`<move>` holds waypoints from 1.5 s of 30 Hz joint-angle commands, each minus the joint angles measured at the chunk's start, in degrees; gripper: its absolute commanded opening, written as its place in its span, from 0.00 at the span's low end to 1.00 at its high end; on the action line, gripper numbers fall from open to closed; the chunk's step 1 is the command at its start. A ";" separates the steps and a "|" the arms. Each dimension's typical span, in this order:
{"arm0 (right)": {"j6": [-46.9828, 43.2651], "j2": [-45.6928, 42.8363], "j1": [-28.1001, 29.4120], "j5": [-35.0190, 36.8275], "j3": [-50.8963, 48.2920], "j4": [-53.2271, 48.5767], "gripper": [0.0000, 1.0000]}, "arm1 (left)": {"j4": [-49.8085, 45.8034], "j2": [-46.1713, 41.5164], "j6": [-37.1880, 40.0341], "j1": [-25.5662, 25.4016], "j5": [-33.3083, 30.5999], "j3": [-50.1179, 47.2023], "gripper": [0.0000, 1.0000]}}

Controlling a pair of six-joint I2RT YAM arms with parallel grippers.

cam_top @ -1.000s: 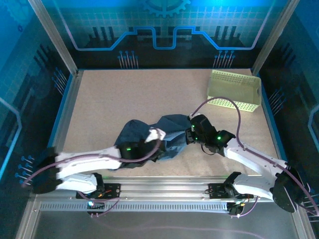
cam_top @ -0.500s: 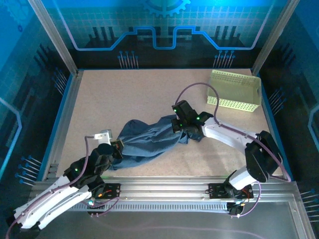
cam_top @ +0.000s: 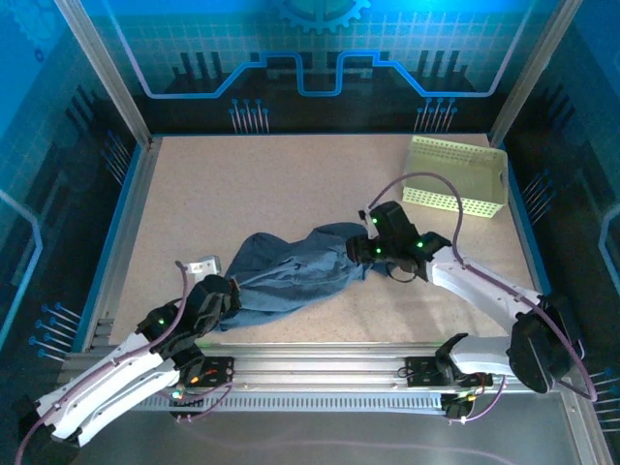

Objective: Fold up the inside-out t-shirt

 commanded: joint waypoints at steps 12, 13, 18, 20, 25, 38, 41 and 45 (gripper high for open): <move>3.45 8.71 -1.10 -12.45 -8.03 14.28 0.46 | -0.82 0.24 -1.29 3.08 1.28 1.43 0.00; 3.53 9.16 -1.11 -12.62 -8.03 14.76 0.46 | -0.82 0.28 -1.31 3.14 1.31 1.39 0.00; 3.64 11.42 -0.80 -14.22 -7.13 15.93 0.41 | -0.73 0.30 -1.31 3.20 1.44 1.30 0.00; 3.62 11.34 -0.61 -14.46 -6.98 15.78 0.36 | -0.73 0.37 -1.29 3.32 1.44 1.29 0.00; 2.88 7.21 -0.13 -11.98 -6.03 10.61 0.18 | -0.71 0.36 -0.81 3.49 1.45 2.05 0.00; -5.92 -9.34 -6.32 -10.81 34.43 -18.57 0.00 | 12.10 10.51 21.20 8.17 3.17 37.30 0.00; -7.08 -7.00 -6.38 -12.85 47.42 -21.18 0.00 | 15.99 12.85 26.40 8.23 4.57 47.48 0.00; -6.79 -7.76 -6.32 -12.34 50.15 -18.93 0.00 | 20.64 12.65 26.96 8.22 5.45 47.64 0.00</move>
